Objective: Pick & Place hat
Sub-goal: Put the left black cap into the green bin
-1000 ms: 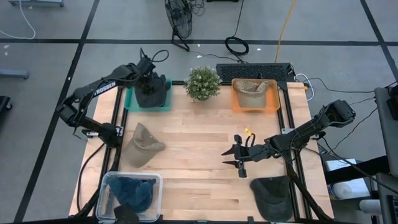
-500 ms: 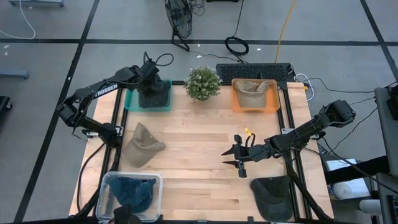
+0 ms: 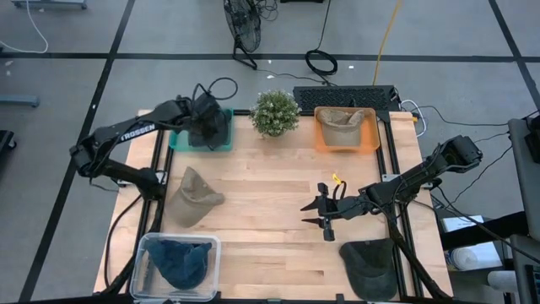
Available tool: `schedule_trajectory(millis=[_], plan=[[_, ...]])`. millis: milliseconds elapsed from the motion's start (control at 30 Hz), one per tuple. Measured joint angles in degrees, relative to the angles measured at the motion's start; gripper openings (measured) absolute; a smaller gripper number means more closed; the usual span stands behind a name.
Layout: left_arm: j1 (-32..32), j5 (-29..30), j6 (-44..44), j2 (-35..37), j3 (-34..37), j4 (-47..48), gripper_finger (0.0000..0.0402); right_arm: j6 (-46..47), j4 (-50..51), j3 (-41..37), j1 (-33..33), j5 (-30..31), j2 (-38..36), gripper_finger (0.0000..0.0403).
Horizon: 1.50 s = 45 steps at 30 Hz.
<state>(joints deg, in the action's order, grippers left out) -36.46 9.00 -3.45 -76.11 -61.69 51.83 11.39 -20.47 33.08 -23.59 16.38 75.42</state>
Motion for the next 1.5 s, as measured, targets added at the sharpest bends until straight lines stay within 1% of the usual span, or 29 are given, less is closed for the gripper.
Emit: schedule_trajectory(millis=[100, 267, 433, 567, 700, 867, 1033, 1167, 1367, 1500], plan=[[1.49, 0.06, -4.14, -0.82, 0.86, -0.63, 0.0119, 0.13, -1.2, 0.01, -0.02, -0.02, -0.01, 0.0144], [1.47, 0.93, -4.86, -0.78, 3.32, -2.75, 0.0073, 0.14, -1.59, 0.02, -0.11, -0.13, -0.02, 0.0144], [-1.84, 5.81, -4.61, -0.81, 7.01, -2.93, 0.0037, 0.05, -1.57, 0.02, -0.11, -0.13, -0.02, 0.0144], [-5.65, 6.26, -4.32, -0.79, 9.89, -4.91, 0.0021, -0.06, -1.53, 0.02, -0.11, -0.15, -0.02, 0.0144], [-7.75, 5.49, -3.79, -0.79, 12.55, -7.79, 0.0013, -0.08, -0.93, 0.02, -0.11, -0.17, -0.02, 0.0144], [-8.16, 5.05, -3.25, -0.81, 14.75, -9.02, 0.0011, -0.08, -0.69, 0.02, -0.13, -0.13, 0.0, 0.0144], [-7.16, 8.24, -3.49, -0.81, 16.48, -10.08, 0.0011, 0.06, -0.72, 0.02, -0.13, -0.12, -0.01, 0.0144], [-6.53, 9.31, -4.19, -0.81, 16.81, -10.12, 0.001, 0.32, -0.86, 0.02, -0.13, -0.11, -0.01, 0.0144], [-6.54, 9.41, -4.18, -0.81, 16.81, -9.97, 0.001, 0.34, -1.12, 0.02, -0.13, -0.11, -0.01, 0.0144], [-6.54, 8.37, -1.57, -0.47, 16.39, -8.52, 0.001, 0.31, -1.08, 0.02, -0.13, -0.12, -0.02, 0.0144]])
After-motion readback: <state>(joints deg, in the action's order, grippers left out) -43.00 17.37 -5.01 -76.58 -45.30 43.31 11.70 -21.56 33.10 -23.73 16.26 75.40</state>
